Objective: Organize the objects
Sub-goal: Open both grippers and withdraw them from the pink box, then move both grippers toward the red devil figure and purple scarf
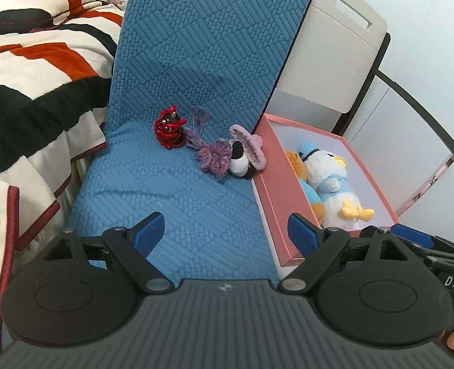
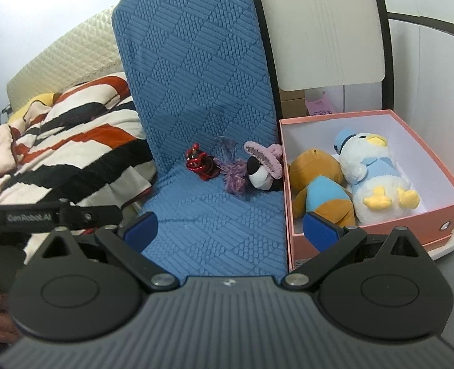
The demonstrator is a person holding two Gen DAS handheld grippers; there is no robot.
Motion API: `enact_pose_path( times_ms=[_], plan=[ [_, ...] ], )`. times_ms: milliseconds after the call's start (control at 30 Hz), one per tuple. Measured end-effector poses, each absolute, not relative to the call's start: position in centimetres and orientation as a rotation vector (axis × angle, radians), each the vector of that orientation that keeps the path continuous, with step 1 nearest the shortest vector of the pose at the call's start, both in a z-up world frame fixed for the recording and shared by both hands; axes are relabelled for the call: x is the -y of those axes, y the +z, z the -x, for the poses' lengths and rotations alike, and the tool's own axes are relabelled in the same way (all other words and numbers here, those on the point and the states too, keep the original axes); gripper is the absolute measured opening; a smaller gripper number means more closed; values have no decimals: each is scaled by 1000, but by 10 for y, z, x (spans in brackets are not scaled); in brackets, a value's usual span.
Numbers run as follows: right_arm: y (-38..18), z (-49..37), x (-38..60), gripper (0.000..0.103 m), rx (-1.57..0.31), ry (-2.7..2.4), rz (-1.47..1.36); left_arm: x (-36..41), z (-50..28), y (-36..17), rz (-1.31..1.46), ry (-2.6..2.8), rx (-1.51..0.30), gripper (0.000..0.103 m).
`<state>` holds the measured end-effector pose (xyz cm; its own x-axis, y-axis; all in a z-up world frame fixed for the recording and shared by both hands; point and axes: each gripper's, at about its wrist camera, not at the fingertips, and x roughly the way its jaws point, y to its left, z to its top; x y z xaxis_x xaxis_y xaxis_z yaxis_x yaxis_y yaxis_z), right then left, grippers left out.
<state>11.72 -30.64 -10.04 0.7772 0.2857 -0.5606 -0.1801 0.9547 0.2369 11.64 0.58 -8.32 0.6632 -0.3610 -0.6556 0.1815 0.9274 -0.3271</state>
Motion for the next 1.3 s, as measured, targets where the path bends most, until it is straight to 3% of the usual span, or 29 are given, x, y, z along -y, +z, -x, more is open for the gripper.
enact_pose_path(
  times_ms=[733, 1300],
  plan=[
    [-161, -164, 288, 103, -644, 268, -100, -26, -162, -170, 188, -253, -858, 90],
    [-195, -232, 252, 90, -696, 375, -66, -8, -259, -210, 126, -194, -797, 90]
  ],
)
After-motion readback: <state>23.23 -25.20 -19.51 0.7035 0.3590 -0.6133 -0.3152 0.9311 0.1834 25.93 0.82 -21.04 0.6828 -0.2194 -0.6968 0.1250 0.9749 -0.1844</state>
